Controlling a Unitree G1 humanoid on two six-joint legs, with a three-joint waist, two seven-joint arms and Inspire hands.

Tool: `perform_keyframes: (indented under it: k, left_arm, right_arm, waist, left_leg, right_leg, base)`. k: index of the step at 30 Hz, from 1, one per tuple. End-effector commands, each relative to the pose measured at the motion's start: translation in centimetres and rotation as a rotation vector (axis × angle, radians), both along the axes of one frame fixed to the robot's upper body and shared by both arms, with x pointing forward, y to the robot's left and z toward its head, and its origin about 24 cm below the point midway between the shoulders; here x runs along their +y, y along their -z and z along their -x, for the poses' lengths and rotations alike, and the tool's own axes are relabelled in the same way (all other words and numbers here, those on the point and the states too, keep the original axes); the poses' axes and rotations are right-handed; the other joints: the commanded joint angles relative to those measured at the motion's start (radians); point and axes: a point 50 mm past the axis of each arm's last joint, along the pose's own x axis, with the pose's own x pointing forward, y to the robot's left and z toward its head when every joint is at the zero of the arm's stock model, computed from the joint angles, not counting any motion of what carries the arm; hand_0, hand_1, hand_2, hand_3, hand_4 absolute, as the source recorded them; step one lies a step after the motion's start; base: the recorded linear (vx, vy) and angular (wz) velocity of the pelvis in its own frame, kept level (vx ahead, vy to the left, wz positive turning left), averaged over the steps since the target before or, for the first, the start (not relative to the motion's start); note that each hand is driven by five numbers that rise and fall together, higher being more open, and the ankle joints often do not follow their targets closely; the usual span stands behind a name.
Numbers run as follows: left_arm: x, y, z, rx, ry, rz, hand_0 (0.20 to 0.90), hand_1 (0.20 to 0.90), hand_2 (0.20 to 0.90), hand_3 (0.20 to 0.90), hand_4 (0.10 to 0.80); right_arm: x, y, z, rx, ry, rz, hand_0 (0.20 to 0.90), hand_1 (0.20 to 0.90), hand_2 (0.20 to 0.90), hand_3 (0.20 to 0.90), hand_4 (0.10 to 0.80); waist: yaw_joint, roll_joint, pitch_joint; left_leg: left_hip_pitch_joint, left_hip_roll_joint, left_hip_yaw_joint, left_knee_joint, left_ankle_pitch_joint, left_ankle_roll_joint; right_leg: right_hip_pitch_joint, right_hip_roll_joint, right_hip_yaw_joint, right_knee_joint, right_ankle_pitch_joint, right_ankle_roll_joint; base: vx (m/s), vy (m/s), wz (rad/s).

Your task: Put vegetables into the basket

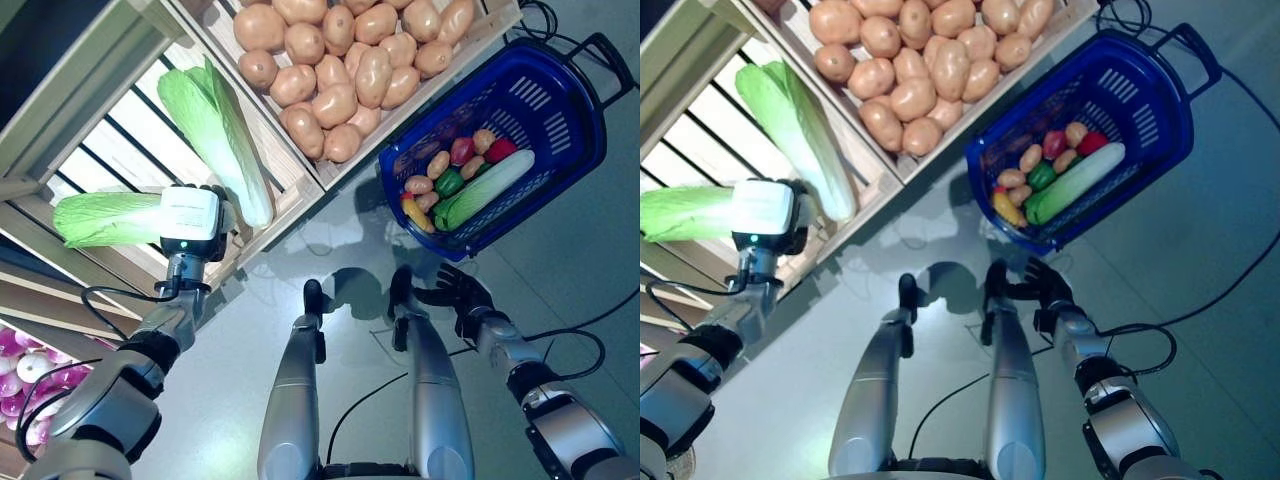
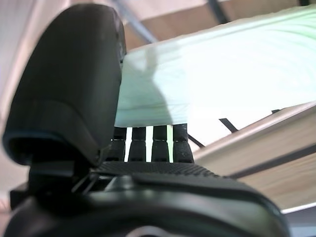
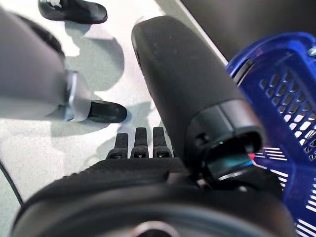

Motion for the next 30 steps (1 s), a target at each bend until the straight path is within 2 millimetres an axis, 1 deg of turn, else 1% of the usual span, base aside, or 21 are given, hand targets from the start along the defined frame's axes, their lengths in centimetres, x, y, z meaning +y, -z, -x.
perform_keyframes:
  k: [1, 3, 4, 7, 8, 11, 13, 14, 15, 17, 18, 19, 20, 22, 23, 24, 25, 27, 30]
  left_arm:
    - [1.6, -3.8, 0.1, -0.250, -0.035, 0.134, 0.300, 0.300, 0.300, 0.300, 0.400]
    - [1.2, -3.7, 0.2, -0.267, -0.012, 0.219, 0.300, 0.300, 0.300, 0.300, 0.400]
    - [0.8, -3.3, 0.3, -0.272, 0.012, 0.326, 0.300, 0.300, 0.300, 0.300, 0.400]
    - [0.0, -2.6, 0.6, -0.253, 0.046, 0.415, 0.300, 0.300, 0.300, 0.300, 0.400]
    - [-0.6, -2.1, 0.7, -0.240, 0.072, 0.484, 0.300, 0.300, 0.300, 0.300, 0.400]
    - [-1.5, -1.6, 1.0, -0.231, 0.134, 0.570, 0.300, 0.300, 0.300, 0.300, 0.400]
    - [-2.6, -1.2, 1.4, -0.208, 0.213, 0.642, 0.300, 0.300, 0.300, 0.300, 0.400]
    - [-3.5, -1.4, 1.9, -0.190, 0.272, 0.710, 0.300, 0.300, 0.300, 0.300, 0.400]
    - [-3.8, -1.4, 2.2, -0.189, 0.312, 0.766, 0.300, 0.300, 0.300, 0.300, 0.400]
    - [-4.6, -1.1, 2.7, -0.176, 0.351, 0.809, 0.300, 0.300, 0.300, 0.300, 0.400]
    - [-5.2, -0.8, 3.7, -0.154, 0.419, 0.946, 0.300, 0.300, 0.300, 0.300, 0.400]
    - [-5.5, -0.6, 4.2, -0.143, 0.454, 0.993, 0.300, 0.300, 0.300, 0.300, 0.400]
    - [-5.7, -0.5, 4.5, -0.145, 0.481, 1.028, 0.300, 0.300, 0.300, 0.300, 0.400]
    - [-5.7, -0.1, 5.7, -0.117, 0.538, 1.179, 0.300, 0.300, 0.300, 0.300, 0.400]
    - [-5.7, 0.0, 5.9, -0.112, 0.544, 1.214, 0.300, 0.300, 0.300, 0.300, 0.400]
    - [-5.4, 0.4, 6.3, -0.102, 0.555, 1.358, 0.300, 0.300, 0.300, 0.300, 0.400]
    - [-5.2, 1.2, 6.9, -0.080, 0.569, 1.464, 0.300, 0.300, 0.300, 0.300, 0.400]
    - [-5.0, 2.1, 7.7, -0.052, 0.576, 1.571, 0.300, 0.300, 0.300, 0.300, 0.400]
    - [-5.0, 3.0, 8.6, -0.042, 0.593, 1.707, 0.300, 0.300, 0.300, 0.300, 0.400]
  right_arm:
    - [-0.5, -0.6, 0.2, -0.075, 0.031, 0.002, 0.900, 0.900, 0.900, 0.900, 0.800]
    - [-0.4, -0.3, 0.4, -0.072, 0.036, -0.003, 0.900, 0.900, 0.900, 0.900, 0.800]
    - [-0.4, 0.1, 0.7, -0.070, 0.050, -0.026, 0.900, 0.900, 0.900, 0.900, 0.800]
    - [-0.1, 0.6, 1.2, -0.061, 0.065, -0.045, 0.900, 0.900, 0.900, 0.900, 0.800]
    - [0.1, 0.9, 1.5, -0.053, 0.071, -0.050, 0.900, 0.900, 0.900, 0.900, 0.800]
    - [0.2, 1.6, 2.1, -0.046, 0.079, -0.062, 0.900, 0.900, 0.900, 0.900, 0.800]
    - [0.2, 2.2, 2.9, -0.041, 0.098, -0.093, 0.900, 0.900, 0.900, 0.900, 0.800]
    - [0.4, 2.5, 3.4, -0.040, 0.105, -0.115, 0.900, 0.900, 0.900, 0.900, 0.800]
    - [0.5, 2.6, 3.7, -0.046, 0.108, -0.127, 0.900, 0.900, 0.900, 0.900, 0.800]
    - [0.5, 3.0, 4.5, -0.041, 0.113, -0.141, 0.900, 0.900, 0.900, 0.900, 0.800]
    - [0.6, 3.7, 5.7, -0.031, 0.119, -0.159, 0.900, 0.900, 0.900, 0.900, 0.800]
    - [0.6, 4.0, 6.3, -0.026, 0.120, -0.165, 0.900, 0.900, 0.900, 0.900, 0.800]
    - [0.6, 4.1, 6.5, -0.027, 0.121, -0.170, 0.900, 0.900, 0.900, 0.900, 0.800]
    - [0.8, 4.7, 7.8, -0.013, 0.123, -0.179, 0.900, 0.900, 0.900, 0.900, 0.800]
    - [0.8, 4.8, 8.0, -0.011, 0.124, -0.181, 0.900, 0.900, 0.900, 0.900, 0.800]
    - [1.0, 5.0, 8.6, -0.009, 0.126, -0.185, 0.900, 0.900, 0.900, 0.900, 0.800]
    - [1.1, 5.1, 9.1, -0.011, 0.131, -0.198, 0.900, 0.900, 0.900, 0.900, 0.800]
    - [1.5, 5.2, 9.7, -0.016, 0.137, -0.216, 0.900, 0.900, 0.900, 0.900, 0.800]
    - [2.1, 5.0, 10.1, -0.027, 0.143, -0.243, 0.900, 0.900, 0.900, 0.900, 0.800]
  waist:
    - [0.026, -0.001, -0.004]
    - [0.032, -0.004, -0.004]
    - [0.038, -0.008, -0.004]
    - [0.047, -0.012, -0.004]
    - [0.052, -0.014, -0.004]
    - [0.060, -0.016, -0.004]
    - [0.068, -0.017, -0.020]
    - [0.071, -0.019, -0.040]
    - [0.072, -0.019, -0.049]
    - [0.074, -0.021, -0.067]
    - [0.080, -0.026, -0.094]
    - [0.082, -0.028, -0.108]
    - [0.082, -0.028, -0.116]
    - [0.087, -0.033, -0.160]
    - [0.087, -0.033, -0.166]
    - [0.088, -0.035, -0.183]
    - [0.093, -0.042, -0.208]
    - [0.096, -0.047, -0.232]
    - [0.096, -0.054, -0.263]
  left_leg:
    - [-0.028, -0.057, 0.014, -0.074, 0.081, 0.000]
    - [-0.002, -0.060, 0.010, -0.094, 0.085, 0.000]
    - [0.029, -0.061, 0.004, -0.114, 0.086, 0.001]
    - [0.080, -0.064, -0.001, -0.139, 0.087, 0.001]
    - [0.112, -0.065, -0.002, -0.158, 0.088, 0.004]
    - [0.164, -0.064, -0.005, -0.185, 0.088, 0.006]
    - [0.207, -0.062, -0.006, -0.203, 0.083, 0.008]
    - [0.237, -0.058, -0.008, -0.216, 0.077, 0.006]
    - [0.249, -0.058, -0.012, -0.219, 0.073, 0.006]
    - [0.273, -0.060, -0.018, -0.227, 0.070, 0.009]
    - [0.315, -0.058, -0.026, -0.244, 0.065, 0.010]
    - [0.336, -0.055, -0.028, -0.253, 0.062, 0.009]
    - [0.345, -0.054, -0.028, -0.261, 0.064, 0.008]
    - [0.396, -0.052, -0.033, -0.283, 0.057, 0.006]
    - [0.404, -0.052, -0.034, -0.286, 0.056, 0.006]
    - [0.429, -0.051, -0.035, -0.293, 0.052, 0.006]
    - [0.457, -0.049, -0.040, -0.296, 0.046, 0.006]
    - [0.485, -0.048, -0.041, -0.298, 0.041, 0.008]
    - [0.520, -0.043, -0.037, -0.305, 0.035, 0.010]
  right_leg:
    - [0.115, -0.015, -0.029, -0.127, 0.023, 0.059]
    - [0.145, -0.020, -0.038, -0.153, 0.028, 0.062]
    - [0.179, -0.024, -0.048, -0.175, 0.030, 0.064]
    - [0.235, -0.029, -0.063, -0.203, 0.032, 0.069]
    - [0.267, -0.032, -0.070, -0.218, 0.034, 0.072]
    - [0.325, -0.036, -0.084, -0.246, 0.036, 0.077]
    - [0.373, -0.037, -0.097, -0.265, 0.034, 0.079]
    - [0.406, -0.037, -0.103, -0.280, 0.030, 0.081]
    - [0.422, -0.037, -0.107, -0.287, 0.029, 0.081]
    - [0.450, -0.036, -0.112, -0.299, 0.030, 0.082]
    - [0.503, -0.037, -0.125, -0.330, 0.035, 0.084]
    - [0.528, -0.037, -0.131, -0.348, 0.037, 0.085]
    - [0.540, -0.038, -0.135, -0.360, 0.043, 0.086]
    - [0.599, -0.039, -0.149, -0.400, 0.051, 0.087]
    - [0.609, -0.039, -0.151, -0.407, 0.052, 0.088]
    - [0.636, -0.039, -0.154, -0.421, 0.055, 0.088]
    - [0.667, -0.039, -0.159, -0.434, 0.057, 0.089]
    - [0.696, -0.039, -0.163, -0.445, 0.062, 0.088]
    - [0.731, -0.042, -0.162, -0.461, 0.072, 0.091]
  base:
    - [-0.001, -0.059, 0.07]
    - [0.005, -0.041, 0.06]
    - [0.012, -0.048, -0.03]
    - [0.011, -0.043, -0.04]
    - [0.013, -0.037, 0.08]
    - [0.029, -0.027, 0.07]
    - [0.110, -0.015, 0.03]
    - [0.106, -0.007, 0.08]
    - [0.085, -0.005, 0.14]
    - [0.115, -0.015, 0.14]
    - [0.186, -0.028, 0.07]
    - [0.165, -0.020, 0.07]
    - [0.145, -0.006, 0.08]
    - [0.161, 0.006, 0.13]
    - [0.146, 0.011, 0.11]
    - [0.188, -0.012, 0.05]
    - [0.231, -0.021, 0.08]
    - [0.178, -0.021, 0.08]
    - [0.158, 0.010, 0.09]
